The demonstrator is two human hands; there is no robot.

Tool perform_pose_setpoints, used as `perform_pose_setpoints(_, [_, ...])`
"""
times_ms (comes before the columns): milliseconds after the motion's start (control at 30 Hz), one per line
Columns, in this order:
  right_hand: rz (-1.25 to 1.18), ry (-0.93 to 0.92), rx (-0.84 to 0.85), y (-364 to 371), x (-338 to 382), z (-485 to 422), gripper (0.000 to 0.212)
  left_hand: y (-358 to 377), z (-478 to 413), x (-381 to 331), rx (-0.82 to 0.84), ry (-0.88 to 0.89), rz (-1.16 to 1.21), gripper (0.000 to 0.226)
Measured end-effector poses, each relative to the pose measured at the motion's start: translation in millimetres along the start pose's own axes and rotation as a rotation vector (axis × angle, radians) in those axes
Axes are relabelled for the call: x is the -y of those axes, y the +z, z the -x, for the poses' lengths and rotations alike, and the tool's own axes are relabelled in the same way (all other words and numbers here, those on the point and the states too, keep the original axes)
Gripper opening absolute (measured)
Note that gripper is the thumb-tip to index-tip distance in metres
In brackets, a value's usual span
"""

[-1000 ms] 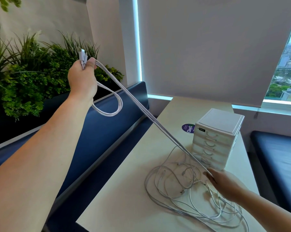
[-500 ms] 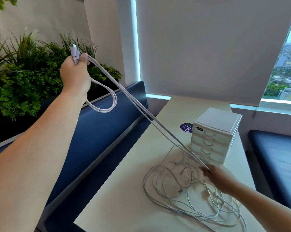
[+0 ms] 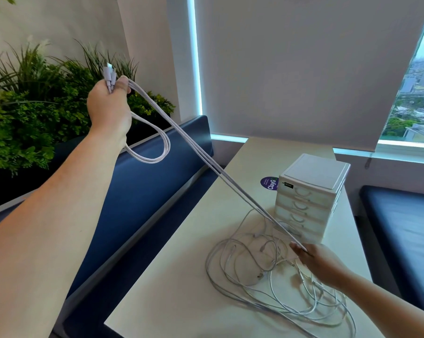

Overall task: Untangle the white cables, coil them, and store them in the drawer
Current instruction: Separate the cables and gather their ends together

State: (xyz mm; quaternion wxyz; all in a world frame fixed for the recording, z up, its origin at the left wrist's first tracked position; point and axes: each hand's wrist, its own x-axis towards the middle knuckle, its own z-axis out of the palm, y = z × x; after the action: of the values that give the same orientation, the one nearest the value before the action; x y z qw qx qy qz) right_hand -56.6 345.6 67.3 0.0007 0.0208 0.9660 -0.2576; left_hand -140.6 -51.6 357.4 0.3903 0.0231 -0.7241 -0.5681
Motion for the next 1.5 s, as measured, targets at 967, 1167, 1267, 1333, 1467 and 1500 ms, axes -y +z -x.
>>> perform_pose_setpoints(967, [-0.036, -0.195, 0.327, -11, 57, 2, 0.124, 23, 63, -8, 0.571, 0.065, -0.084, 0.040])
perform_pose_setpoints(1167, [-0.359, -0.494, 0.035, -42, 172, -3, 0.110, 25, 81, -24, 0.635, 0.184, -0.062, 0.040])
perform_pose_setpoints(1267, [-0.437, -0.557, 0.081, -50, 206, -4, 0.087, 23, 89, -32, 0.642, 0.245, -0.073, 0.046])
perform_pose_setpoints(1333, [-0.419, -0.560, 0.118, -46, 210, -6, 0.040, 19, 89, -36, 0.609, 0.247, -0.045, 0.043])
perform_pose_setpoints(1467, [-0.587, -0.448, 0.171, -29, 186, 3, 0.026, -1, 68, -35, 0.473, 0.276, -0.052, 0.056])
perform_pose_setpoints(1500, [-0.646, -0.433, 0.126, -30, 177, 7, 0.032, -7, 63, -34, 0.452, 0.307, -0.106, 0.059])
